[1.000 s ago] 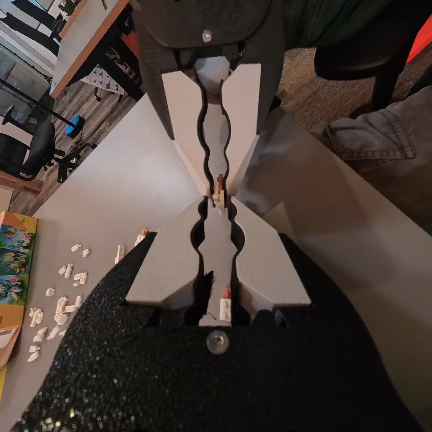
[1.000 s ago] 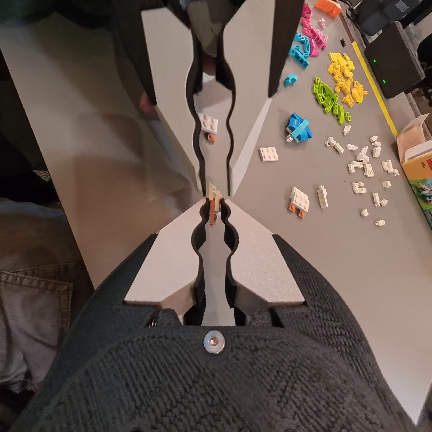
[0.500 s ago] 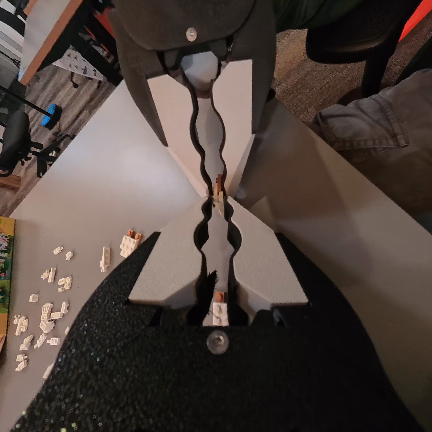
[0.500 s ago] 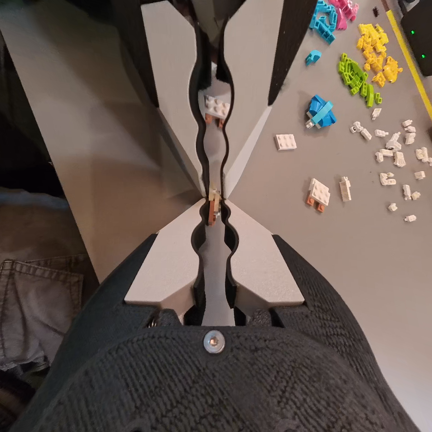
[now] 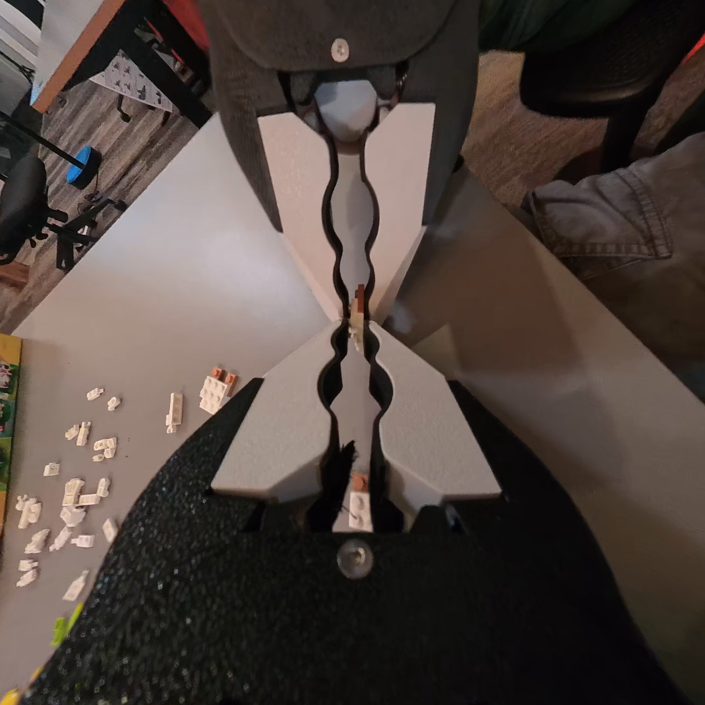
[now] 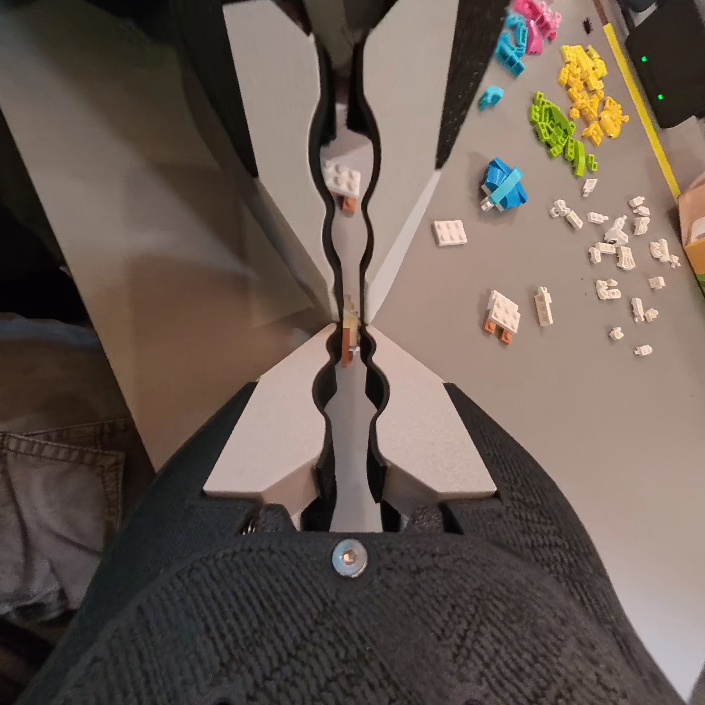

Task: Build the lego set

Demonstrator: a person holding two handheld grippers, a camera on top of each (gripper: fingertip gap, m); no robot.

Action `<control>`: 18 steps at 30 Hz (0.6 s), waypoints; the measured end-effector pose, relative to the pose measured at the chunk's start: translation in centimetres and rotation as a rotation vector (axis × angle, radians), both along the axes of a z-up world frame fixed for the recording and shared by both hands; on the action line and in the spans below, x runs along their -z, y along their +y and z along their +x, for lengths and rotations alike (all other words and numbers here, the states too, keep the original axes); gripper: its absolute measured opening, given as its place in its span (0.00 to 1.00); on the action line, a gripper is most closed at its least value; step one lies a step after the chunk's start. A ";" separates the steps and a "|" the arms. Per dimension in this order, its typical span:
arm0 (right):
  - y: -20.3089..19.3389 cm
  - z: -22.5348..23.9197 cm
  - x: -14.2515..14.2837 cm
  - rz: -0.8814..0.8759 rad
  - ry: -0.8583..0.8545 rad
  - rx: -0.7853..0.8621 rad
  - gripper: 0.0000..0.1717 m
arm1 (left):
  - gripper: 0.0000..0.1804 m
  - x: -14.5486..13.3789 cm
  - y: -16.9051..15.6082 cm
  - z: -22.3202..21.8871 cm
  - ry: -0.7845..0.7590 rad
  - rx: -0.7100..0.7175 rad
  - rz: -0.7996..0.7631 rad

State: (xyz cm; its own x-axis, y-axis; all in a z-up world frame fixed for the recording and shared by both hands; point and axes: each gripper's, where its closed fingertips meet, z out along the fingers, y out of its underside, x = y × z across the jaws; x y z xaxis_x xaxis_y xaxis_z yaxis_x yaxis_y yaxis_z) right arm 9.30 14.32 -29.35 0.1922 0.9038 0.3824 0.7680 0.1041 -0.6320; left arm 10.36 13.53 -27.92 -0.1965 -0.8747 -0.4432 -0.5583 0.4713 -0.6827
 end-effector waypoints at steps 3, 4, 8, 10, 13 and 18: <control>0.7 -0.1 -1.3 0.048 0.101 0.007 0.05 | 0.04 -1.1 0.7 0.0 -0.102 -0.040 -0.032; 0.8 -0.1 -2.0 0.060 0.144 0.001 0.05 | 0.05 -1.5 1.0 -0.1 -0.122 -0.057 -0.050; 0.3 -0.5 -3.8 -0.008 0.332 -0.030 0.05 | 0.11 -3.1 1.1 -0.5 -0.217 -0.078 -0.220; 0.1 -0.6 -4.7 -0.072 0.427 -0.040 0.05 | 0.12 -3.9 0.9 -0.6 -0.266 -0.069 -0.320; -0.5 -0.8 -6.7 -0.125 0.573 -0.079 0.05 | 0.17 -4.4 0.0 -0.7 -0.283 -0.019 -0.424; -3.3 -1.0 -10.9 -0.305 0.893 -0.276 0.05 | 0.11 -7.0 -2.3 -0.2 -0.409 0.124 -0.490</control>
State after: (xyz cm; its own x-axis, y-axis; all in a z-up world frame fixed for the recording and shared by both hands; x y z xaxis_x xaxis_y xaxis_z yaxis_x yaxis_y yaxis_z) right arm 8.30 11.01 -18.49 0.0645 0.9962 -0.0585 -0.0323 -0.0565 -0.9979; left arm 10.18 11.20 -20.94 -0.2091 -0.9761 -0.0585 -0.1696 0.0951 -0.9809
